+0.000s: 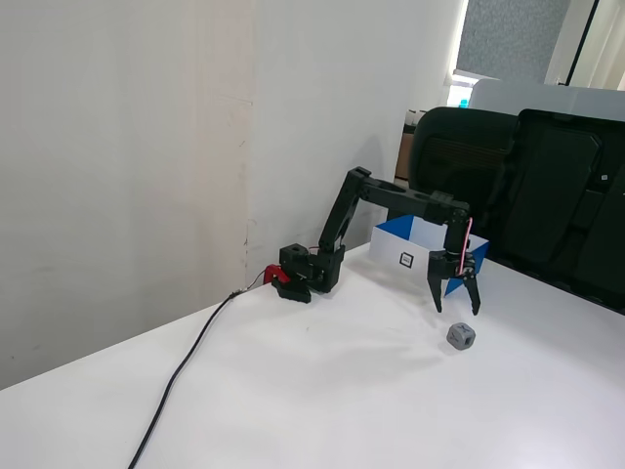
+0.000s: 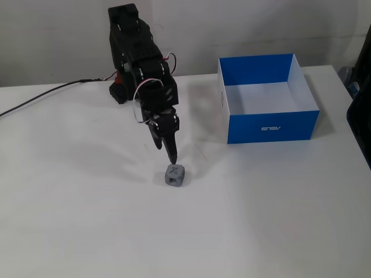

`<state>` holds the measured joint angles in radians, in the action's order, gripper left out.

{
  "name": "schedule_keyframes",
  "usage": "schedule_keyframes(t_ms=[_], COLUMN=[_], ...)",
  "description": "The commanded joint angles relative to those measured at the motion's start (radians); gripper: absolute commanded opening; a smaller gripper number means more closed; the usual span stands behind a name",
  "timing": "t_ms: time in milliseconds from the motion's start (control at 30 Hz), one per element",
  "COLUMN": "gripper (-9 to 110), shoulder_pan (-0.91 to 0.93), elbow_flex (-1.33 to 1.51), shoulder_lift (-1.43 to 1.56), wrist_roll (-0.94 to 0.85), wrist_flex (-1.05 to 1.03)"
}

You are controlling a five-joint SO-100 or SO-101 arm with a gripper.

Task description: Grasp the gray block and put it in the box.

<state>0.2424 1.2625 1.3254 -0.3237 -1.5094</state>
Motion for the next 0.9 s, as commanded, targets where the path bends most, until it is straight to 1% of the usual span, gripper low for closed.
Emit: schedule_keyframes(t_ms=[0, 433, 867], gripper=[30, 34, 34], shoulder_pan=[-0.003, 0.011, 0.054], elbow_flex=[-0.078, -0.107, -0.264], shoulder_lift=[0.006, -0.049, -0.187], wrist_roll=[-0.003, -0.003, 0.000], wrist_flex=[0.006, 0.023, 0.000])
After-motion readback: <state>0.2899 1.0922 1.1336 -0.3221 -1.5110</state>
